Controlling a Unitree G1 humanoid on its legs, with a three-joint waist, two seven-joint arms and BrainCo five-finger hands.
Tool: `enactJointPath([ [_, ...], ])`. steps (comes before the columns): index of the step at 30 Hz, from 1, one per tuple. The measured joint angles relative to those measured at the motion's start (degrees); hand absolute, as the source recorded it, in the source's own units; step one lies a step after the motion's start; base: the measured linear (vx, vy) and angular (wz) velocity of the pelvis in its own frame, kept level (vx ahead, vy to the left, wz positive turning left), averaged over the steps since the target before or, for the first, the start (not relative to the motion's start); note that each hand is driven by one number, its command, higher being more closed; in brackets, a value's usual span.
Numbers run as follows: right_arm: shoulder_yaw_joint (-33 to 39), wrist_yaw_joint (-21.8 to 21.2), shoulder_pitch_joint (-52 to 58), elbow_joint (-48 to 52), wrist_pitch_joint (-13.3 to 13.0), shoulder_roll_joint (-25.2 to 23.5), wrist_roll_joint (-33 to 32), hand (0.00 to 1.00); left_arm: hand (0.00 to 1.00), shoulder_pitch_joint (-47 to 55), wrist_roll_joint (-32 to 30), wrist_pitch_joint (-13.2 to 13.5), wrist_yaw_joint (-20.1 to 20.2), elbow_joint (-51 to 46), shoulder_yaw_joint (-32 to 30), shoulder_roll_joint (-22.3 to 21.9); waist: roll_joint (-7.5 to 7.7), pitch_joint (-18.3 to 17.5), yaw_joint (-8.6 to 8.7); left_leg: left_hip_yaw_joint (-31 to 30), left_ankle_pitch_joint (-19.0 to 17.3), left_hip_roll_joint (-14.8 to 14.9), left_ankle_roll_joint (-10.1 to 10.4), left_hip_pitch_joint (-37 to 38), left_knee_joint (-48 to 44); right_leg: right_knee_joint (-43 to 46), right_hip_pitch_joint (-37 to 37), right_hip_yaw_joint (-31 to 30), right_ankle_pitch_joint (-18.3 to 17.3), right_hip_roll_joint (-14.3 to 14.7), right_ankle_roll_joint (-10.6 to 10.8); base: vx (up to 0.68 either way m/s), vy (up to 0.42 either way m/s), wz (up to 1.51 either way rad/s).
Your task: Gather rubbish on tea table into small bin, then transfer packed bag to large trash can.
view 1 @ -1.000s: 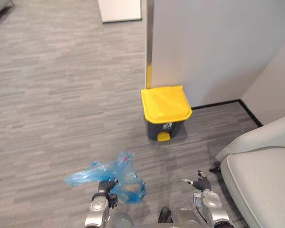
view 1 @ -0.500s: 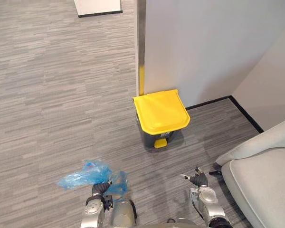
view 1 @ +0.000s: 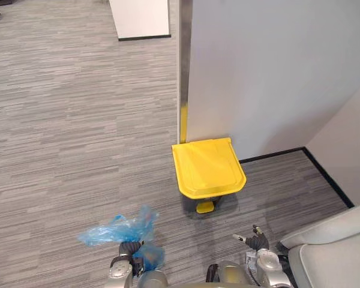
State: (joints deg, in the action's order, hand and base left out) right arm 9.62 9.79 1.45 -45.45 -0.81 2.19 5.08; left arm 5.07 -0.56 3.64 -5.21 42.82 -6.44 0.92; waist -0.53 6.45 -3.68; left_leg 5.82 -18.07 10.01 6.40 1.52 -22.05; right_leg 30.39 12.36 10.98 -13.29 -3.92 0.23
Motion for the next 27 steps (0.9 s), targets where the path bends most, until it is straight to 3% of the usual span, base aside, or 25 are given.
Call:
enactJointPath([
  [2, 1.0, 0.0, 0.7, -0.6, 0.0, -0.5, -0.2, 0.0, 1.0, -0.4, 0.0, 0.0, 0.2, 0.0, 0.0, -0.6, 0.05, 0.0, -0.02, -1.3, 1.6, 0.7, 0.7, 0.4, -2.6, -3.4, -4.6, 1.9, 0.0, 0.3, 0.0, 0.16, -0.113, 0.52],
  [3, 1.1, 0.0, 0.7, -1.1, -0.1, -0.7, -0.5, 0.0, 1.0, -0.4, 0.0, 0.1, 0.2, -0.1, 0.0, -0.7, 0.0, 0.0, -0.11, -1.8, 2.4, 1.2, 0.6, -1.8, -8.6, -5.6, -7.1, 2.7, 0.0, 0.8, -0.1, 0.12, -0.066, 0.33],
  [6, 1.0, 0.0, 0.7, -1.1, -0.3, -1.0, -1.3, 0.0, 1.0, -0.3, 0.0, 0.0, 0.2, -0.1, -0.5, -0.6, 0.35, 0.2, -0.42, -2.5, 9.6, 3.3, 0.6, -10.7, -26.0, -10.2, -11.3, 3.1, 0.3, 1.1, -0.5, 0.09, -0.002, 0.08],
  [8, 1.1, 0.0, 0.6, -1.1, -0.3, -1.9, -2.1, 0.0, 1.0, 0.4, 0.0, 0.0, 0.3, -0.2, -0.5, -0.5, 0.58, 0.5, -0.32, -0.4, 6.4, 4.3, -1.4, -12.3, -27.8, -11.7, -13.2, 3.1, 0.5, 0.9, -0.6, 0.08, 0.066, 0.0],
  [9, 1.2, 0.0, 0.6, -1.1, -0.3, -1.8, -2.3, 0.0, 1.0, 0.3, 0.0, 0.0, 0.3, -0.2, -0.4, -0.6, 0.52, 0.6, -0.27, 0.2, 5.1, 4.3, -1.8, -13.0, -26.0, -11.7, -13.3, 2.9, 0.6, 0.7, -0.4, 0.07, 0.114, -0.07],
  [10, 1.2, 0.1, 0.4, -1.0, -0.3, -1.7, -2.4, 0.0, 1.0, 0.1, 0.0, 0.0, 0.3, -0.2, -0.5, -0.6, -0.02, 0.7, -0.27, 1.9, 5.3, 4.2, -2.2, -12.9, -18.0, -11.4, -13.3, 2.7, 1.0, 0.3, 0.2, 0.07, 0.139, -0.07],
  [12, 1.7, 0.1, 0.4, -1.0, -0.2, -1.6, -2.6, 0.0, 1.0, -0.3, 0.0, 0.0, 0.3, -0.1, -0.5, -0.5, -1.01, 0.5, -0.28, 2.8, 5.6, 3.5, -1.7, -11.4, -10.7, -11.7, -12.9, 2.2, 1.5, 0.2, 1.6, 0.07, 0.191, 0.02],
  [14, 1.8, 0.1, 0.1, -0.9, -0.2, -2.8, -2.8, 0.0, 1.0, -1.1, -0.1, -0.1, 0.2, 0.0, -0.2, 0.0, 1.02, 0.8, -0.43, 2.8, 5.6, 0.4, -1.7, -9.9, -5.4, -14.2, -12.4, 1.0, 2.5, -1.1, 3.2, 0.04, 0.175, 0.09],
  [20, 1.8, 0.0, 0.1, -0.8, -0.3, -3.0, -2.8, 0.0, 1.0, 0.0, -0.1, -0.1, 0.2, 0.6, -0.4, 0.8, 0.82, 0.3, -0.3, 4.3, 5.8, -1.2, -2.4, -6.4, -0.7, -15.5, -12.6, -1.8, 3.6, -2.1, 4.5, -0.06, 0.087, -0.15],
  [22, 2.0, 0.0, 0.7, -0.9, -0.3, -2.9, -2.8, 0.0, 1.0, 0.1, -0.1, -0.1, 0.1, 1.5, -0.4, 1.0, 0.93, 0.1, -0.33, 5.3, 7.0, -1.4, -3.2, -5.8, 2.6, -15.6, -11.0, -3.0, 4.4, -2.2, 4.4, -0.1, -0.019, -0.27],
  [27, 3.4, 0.1, 1.6, -0.9, -0.2, -2.3, -2.8, 0.0, 1.0, 0.1, -0.1, -0.1, 0.0, 3.4, -0.3, 0.7, 0.65, -0.2, -0.18, 6.5, 8.4, -1.9, -2.8, -4.6, 5.7, -16.0, -10.1, -4.4, 5.2, -1.8, 4.1, -0.05, -0.021, -0.17],
])
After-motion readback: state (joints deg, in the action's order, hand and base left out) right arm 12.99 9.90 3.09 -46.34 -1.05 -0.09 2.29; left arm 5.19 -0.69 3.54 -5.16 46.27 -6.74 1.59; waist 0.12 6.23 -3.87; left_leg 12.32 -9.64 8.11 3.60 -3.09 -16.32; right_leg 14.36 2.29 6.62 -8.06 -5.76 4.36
